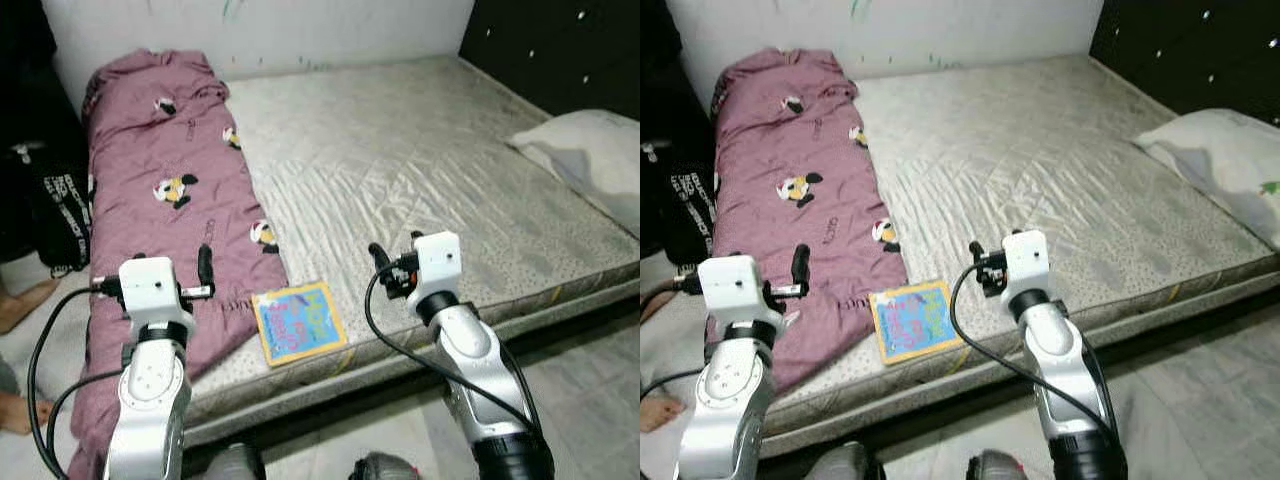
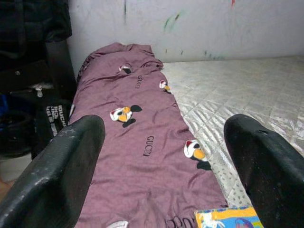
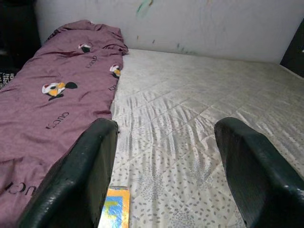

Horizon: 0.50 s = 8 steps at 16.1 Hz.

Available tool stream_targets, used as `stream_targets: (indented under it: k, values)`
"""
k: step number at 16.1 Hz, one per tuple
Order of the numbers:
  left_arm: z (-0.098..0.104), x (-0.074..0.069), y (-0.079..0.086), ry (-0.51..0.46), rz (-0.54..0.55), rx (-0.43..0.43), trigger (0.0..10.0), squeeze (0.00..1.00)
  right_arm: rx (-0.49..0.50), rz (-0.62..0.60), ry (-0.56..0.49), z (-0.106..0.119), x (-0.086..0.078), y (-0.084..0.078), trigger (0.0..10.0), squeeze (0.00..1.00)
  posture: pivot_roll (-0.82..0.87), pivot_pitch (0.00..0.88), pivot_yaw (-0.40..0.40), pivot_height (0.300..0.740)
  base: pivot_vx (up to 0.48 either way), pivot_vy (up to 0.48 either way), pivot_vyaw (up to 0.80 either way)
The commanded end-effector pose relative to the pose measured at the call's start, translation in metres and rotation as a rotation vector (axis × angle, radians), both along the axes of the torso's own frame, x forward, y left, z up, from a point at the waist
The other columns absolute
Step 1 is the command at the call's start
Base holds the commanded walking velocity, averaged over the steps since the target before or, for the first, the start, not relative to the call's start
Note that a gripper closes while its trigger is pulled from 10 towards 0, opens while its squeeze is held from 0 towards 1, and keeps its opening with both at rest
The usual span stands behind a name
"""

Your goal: Clean up the room

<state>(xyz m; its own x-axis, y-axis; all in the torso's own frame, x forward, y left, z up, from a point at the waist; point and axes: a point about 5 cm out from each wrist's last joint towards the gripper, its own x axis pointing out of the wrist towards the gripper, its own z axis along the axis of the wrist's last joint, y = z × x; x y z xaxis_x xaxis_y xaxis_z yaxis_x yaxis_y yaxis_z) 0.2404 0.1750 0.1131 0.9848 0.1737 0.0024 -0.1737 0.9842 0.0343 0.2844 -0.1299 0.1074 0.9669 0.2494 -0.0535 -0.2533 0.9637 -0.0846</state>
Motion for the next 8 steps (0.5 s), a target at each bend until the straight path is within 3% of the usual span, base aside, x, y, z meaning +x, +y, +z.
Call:
stream_targets:
  k: [1, 4, 8]
  values:
    - [-0.0001, -0.0011, 0.0019, 0.006, 0.01, 0.001, 10.0, 0.0, -0.003, 0.011, 0.007, -0.0004, -0.0001, 0.0008, 10.0, 0.0, -0.05, 0.0, -0.014, 0.632, 0.0, 0.0, 0.0]
    - [0.0012, -0.0007, 0.0025, -0.002, 0.021, 0.009, 10.0, 0.0, -0.001, 0.019, 0.008, -0.0002, 0.0006, 0.0013, 10.0, 0.0, -0.05, 0.0, -0.017, 0.602, 0.0, 0.0, 0.0]
    - [0.002, -0.001, 0.0048, -0.004, 0.035, 0.003, 10.0, 0.0, 0.001, 0.024, 0.013, -0.0003, 0.0014, 0.0016, 10.0, 0.0, -0.05, 0.0, -0.021, 0.602, 0.0, 0.0, 0.0]
